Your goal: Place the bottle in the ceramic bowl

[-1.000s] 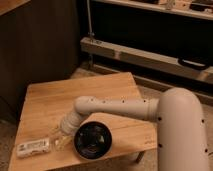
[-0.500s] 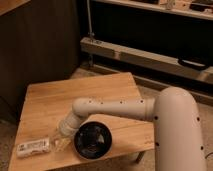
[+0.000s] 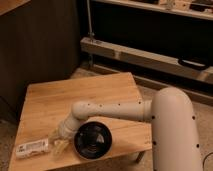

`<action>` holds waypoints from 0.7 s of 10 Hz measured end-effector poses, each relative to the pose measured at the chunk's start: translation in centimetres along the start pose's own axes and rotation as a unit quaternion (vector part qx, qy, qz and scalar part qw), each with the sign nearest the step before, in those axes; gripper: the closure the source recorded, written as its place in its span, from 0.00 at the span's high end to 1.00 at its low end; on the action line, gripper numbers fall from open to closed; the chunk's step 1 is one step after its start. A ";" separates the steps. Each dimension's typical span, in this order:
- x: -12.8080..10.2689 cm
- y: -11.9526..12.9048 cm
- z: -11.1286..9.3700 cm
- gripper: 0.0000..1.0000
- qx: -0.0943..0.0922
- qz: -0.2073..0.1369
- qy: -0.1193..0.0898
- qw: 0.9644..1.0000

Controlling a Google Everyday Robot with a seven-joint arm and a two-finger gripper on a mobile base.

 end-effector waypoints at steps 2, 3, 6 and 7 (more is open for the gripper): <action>0.0 -0.3 0.5 0.65 0.005 0.007 -0.003 1.000; 0.0 -0.5 0.7 0.63 0.005 0.011 -0.003 1.000; -0.1 -1.0 1.1 0.38 0.001 0.017 0.000 1.000; -0.3 -1.2 1.0 0.28 0.000 0.017 0.003 1.000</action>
